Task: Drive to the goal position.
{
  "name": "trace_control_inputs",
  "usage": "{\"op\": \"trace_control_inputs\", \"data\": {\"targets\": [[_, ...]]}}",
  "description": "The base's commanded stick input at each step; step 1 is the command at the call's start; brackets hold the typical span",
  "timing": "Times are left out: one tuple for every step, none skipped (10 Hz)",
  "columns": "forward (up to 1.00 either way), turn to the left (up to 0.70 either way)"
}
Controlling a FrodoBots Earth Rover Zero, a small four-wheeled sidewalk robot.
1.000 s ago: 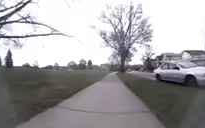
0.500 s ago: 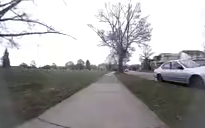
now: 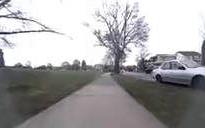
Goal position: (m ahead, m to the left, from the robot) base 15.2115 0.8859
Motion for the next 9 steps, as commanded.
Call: {"op": "trace_control_inputs", "data": {"targets": [[1.0, 0.0], [1.0, 0.0], [1.0, -0.19], [1.0, -0.13], [1.0, -0.04], [1.0, -0.01], [1.0, 0.0], [1.0, 0.0], [1.0, 0.0]]}}
